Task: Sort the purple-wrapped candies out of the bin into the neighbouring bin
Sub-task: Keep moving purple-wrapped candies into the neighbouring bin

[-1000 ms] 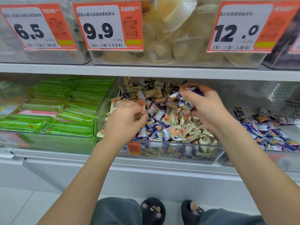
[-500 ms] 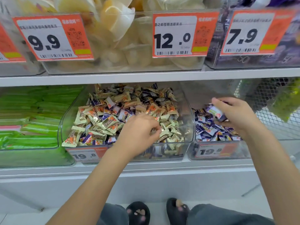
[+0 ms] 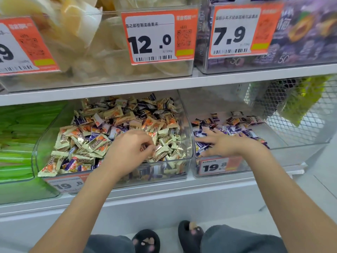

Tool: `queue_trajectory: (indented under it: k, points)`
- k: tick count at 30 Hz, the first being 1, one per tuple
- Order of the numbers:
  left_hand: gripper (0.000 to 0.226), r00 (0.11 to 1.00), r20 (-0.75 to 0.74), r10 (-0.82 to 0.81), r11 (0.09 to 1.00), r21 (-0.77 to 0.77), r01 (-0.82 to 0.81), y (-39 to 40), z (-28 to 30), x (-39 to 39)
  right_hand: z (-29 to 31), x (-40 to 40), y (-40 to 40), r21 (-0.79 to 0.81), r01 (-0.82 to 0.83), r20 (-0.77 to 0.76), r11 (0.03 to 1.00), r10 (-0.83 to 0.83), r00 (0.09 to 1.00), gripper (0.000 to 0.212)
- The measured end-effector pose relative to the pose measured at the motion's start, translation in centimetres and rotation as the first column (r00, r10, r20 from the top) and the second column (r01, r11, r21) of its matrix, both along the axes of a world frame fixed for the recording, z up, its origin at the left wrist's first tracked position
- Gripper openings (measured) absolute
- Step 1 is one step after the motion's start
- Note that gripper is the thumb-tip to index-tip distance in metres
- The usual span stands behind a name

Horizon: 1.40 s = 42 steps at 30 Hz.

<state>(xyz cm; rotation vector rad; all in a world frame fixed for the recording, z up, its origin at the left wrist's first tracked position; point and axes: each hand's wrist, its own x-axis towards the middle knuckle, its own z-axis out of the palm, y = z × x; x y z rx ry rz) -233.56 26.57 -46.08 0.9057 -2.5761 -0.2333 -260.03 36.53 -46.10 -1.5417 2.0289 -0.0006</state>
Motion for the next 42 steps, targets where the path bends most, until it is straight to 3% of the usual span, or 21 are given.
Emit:
queue_trajectory:
  k: [3,6,9,12,14,15,17,20,22,29,34,36,42]
  points:
    - [0.011,0.999,-0.006,0.048,0.999,0.021,-0.048,-0.5,0.2,1.4,-1.0,-0.5,-1.0,0.052,0.065,-0.166,0.997,-0.055,0.985,0.059]
    - [0.007,0.995,-0.011,0.095,0.995,0.045,-0.095,-1.2,0.4,3.0,-0.9,-0.5,-1.1,-0.002,0.197,-0.177,0.98,-0.195,0.965,0.057]
    - [0.003,0.991,-0.045,0.13,0.988,0.086,-0.126,-1.8,0.7,4.4,0.8,1.3,-0.9,-0.249,0.252,-0.114,0.935,-0.286,0.951,0.044]
    - [0.013,0.987,-0.049,0.152,0.98,0.141,-0.144,-2.2,0.7,5.1,3.1,5.1,-0.8,-0.705,0.17,-0.104,0.689,-0.337,0.936,0.022]
    - [0.02,0.985,-0.079,0.154,0.976,0.17,-0.139,-2.2,0.7,5.4,4.3,8.4,-0.9,-0.837,0.127,0.017,0.532,-0.206,0.978,0.015]
    - [0.021,0.981,-0.109,0.158,0.974,0.184,-0.136,-2.2,0.7,5.5,4.6,9.9,-1.2,-0.831,0.108,0.07,0.545,-0.091,0.993,0.014]
    - [0.018,0.966,-0.17,0.193,0.967,0.201,-0.158,-2.2,0.8,5.9,4.4,12.5,-2.1,-0.724,0.003,0.133,0.69,0.134,0.982,0.015]
    - [0.016,0.939,-0.226,0.258,0.953,0.221,-0.209,-2.4,0.7,6.8,2.8,15.0,-3.9,-0.532,-0.151,0.14,0.833,0.262,0.955,0.041]
    - [0.018,0.933,-0.234,0.272,0.947,0.237,-0.217,-2.5,0.6,7.3,1.8,15.7,-4.9,-0.493,-0.196,0.112,0.848,0.286,0.952,0.054]
    - [0.011,0.85,-0.361,0.383,0.921,0.223,-0.32,-3.2,0.7,8.1,0.5,16.5,-6.6,-0.485,-0.151,0.235,0.861,0.294,0.926,0.058]
    - [0.005,0.76,-0.432,0.485,0.874,0.208,-0.44,-3.7,1.0,8.6,0.4,16.7,-7.3,-0.436,-0.123,0.284,0.891,0.266,0.921,0.028]
    - [0.008,0.778,-0.416,0.471,0.877,0.132,-0.461,-3.7,1.1,8.6,0.6,17.0,-7.4,-0.393,-0.209,0.245,0.895,0.322,0.915,0.021]
    - [0.016,0.901,-0.326,0.286,0.954,0.012,-0.299,-3.0,0.9,8.2,-0.2,19.1,-7.3,-0.312,-0.388,-0.076,0.867,0.385,0.92,0.062]
